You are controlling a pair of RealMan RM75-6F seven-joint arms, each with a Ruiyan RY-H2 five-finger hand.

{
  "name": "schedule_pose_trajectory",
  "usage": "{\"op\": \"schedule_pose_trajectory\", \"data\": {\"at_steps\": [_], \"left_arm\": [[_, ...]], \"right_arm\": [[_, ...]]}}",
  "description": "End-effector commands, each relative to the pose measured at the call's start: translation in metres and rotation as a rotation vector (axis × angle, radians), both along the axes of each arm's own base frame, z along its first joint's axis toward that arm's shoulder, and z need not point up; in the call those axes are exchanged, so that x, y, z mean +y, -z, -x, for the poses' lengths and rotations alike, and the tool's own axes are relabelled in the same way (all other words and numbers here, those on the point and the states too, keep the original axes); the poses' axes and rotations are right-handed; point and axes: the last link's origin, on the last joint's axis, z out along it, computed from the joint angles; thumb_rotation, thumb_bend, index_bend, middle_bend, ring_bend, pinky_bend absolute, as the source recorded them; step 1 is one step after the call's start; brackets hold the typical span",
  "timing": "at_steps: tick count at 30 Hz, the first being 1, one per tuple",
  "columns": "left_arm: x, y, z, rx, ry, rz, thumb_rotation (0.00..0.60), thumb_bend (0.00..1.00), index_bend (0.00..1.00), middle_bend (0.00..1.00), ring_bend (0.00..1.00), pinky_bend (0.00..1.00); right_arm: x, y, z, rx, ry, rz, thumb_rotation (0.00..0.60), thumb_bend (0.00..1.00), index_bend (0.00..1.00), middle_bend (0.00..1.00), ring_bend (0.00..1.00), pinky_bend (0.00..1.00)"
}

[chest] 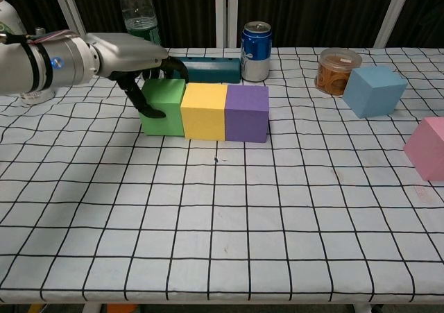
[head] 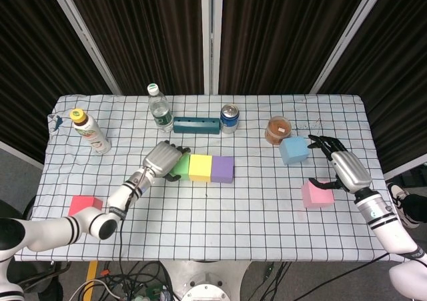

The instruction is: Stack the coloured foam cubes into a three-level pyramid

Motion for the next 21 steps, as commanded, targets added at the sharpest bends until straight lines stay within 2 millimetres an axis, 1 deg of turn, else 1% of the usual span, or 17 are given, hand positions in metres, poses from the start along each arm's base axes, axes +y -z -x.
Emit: {"op": "schedule_pose_trajectory", "data": {"at_steps": [1, 15, 21], "left_arm": [[-0.0004, 0.0012, -0.0004, 0.001, -0.002, 0.000, 0.484, 0.25, 0.18, 0.31, 0.37, 0.32], [0.0000, 0.0041, -0.0029, 0.011, -0.002, 0.002, 0.481, 0.25, 0.17, 0.30, 0.37, 0.31], [-0.0009, 0.0044, -0.0039, 0.017, -0.002, 0.002, 0.445, 0.23, 0.13, 0.26, 0.37, 0.31]], "right_arm": [[0.0002, -0.0003, 0.0005, 0.000, 0.001, 0.000, 0.600, 0.18, 0.00, 0.22, 0.04, 0.00], [0.0002, -0.0008, 0.0018, 0.000, 0.006, 0.001, 0.600, 0.18, 0.00, 0.22, 0.04, 0.00], [0.0000, -0.0006, 0.0021, -0.005, 0.006, -0.002, 0.600, 0.18, 0.00, 0.22, 0.04, 0.00]]}}
